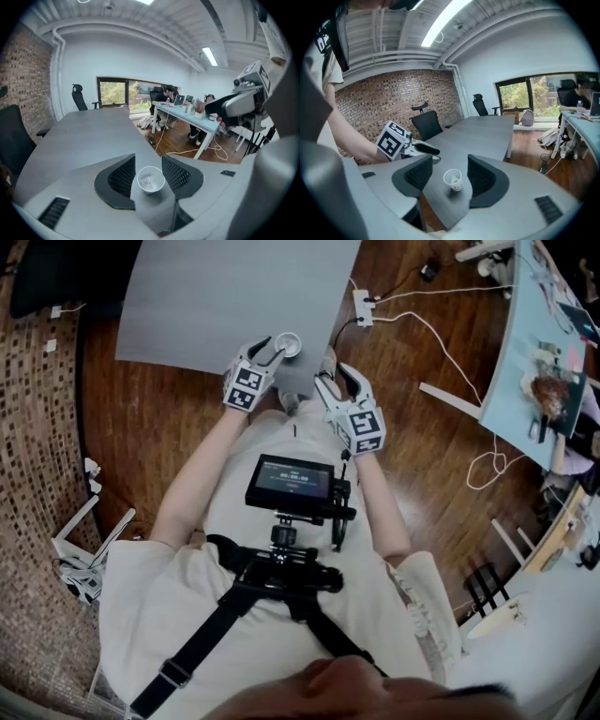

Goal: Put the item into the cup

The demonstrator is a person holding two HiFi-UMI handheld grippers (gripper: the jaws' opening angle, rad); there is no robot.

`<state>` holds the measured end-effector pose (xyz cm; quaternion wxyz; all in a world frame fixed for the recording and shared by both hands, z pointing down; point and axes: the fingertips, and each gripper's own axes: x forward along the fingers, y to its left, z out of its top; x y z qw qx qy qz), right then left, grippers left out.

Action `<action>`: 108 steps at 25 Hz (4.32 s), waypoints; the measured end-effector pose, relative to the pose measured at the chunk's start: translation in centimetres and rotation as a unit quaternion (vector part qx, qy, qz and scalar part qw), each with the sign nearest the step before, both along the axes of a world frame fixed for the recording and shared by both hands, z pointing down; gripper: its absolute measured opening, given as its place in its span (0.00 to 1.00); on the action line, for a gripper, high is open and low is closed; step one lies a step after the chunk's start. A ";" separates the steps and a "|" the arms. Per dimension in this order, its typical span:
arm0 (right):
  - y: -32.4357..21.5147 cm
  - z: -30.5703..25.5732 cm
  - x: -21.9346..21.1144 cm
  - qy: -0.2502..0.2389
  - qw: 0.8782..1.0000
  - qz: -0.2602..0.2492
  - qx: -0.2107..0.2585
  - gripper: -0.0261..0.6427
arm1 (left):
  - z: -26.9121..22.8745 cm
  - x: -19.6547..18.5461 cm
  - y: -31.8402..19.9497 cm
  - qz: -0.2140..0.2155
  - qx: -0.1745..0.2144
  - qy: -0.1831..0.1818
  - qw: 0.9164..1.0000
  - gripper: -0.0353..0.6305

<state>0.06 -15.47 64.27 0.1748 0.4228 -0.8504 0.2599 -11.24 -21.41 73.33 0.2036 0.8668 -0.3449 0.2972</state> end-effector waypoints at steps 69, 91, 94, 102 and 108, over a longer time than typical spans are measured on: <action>37.6 -11.4 12.9 -0.004 0.990 -0.122 0.068 0.41 | -19.7 1.7 44.2 -0.266 0.111 0.127 0.949 0.23; 38.6 -10.7 8.9 -0.022 0.989 -0.132 0.067 0.41 | -18.9 2.8 46.1 -0.246 0.091 0.157 0.952 0.23; 38.5 -10.7 8.8 -0.023 0.988 -0.137 0.065 0.41 | -18.5 2.7 46.2 -0.252 0.089 0.155 0.951 0.23; 38.3 -10.5 8.5 -0.011 0.986 -0.149 0.077 0.41 | -18.1 1.6 46.3 -0.262 0.087 0.145 0.950 0.23; 38.7 -10.5 8.2 0.001 0.983 -0.159 0.096 0.40 | -17.9 1.5 46.2 -0.259 0.084 0.137 0.952 0.23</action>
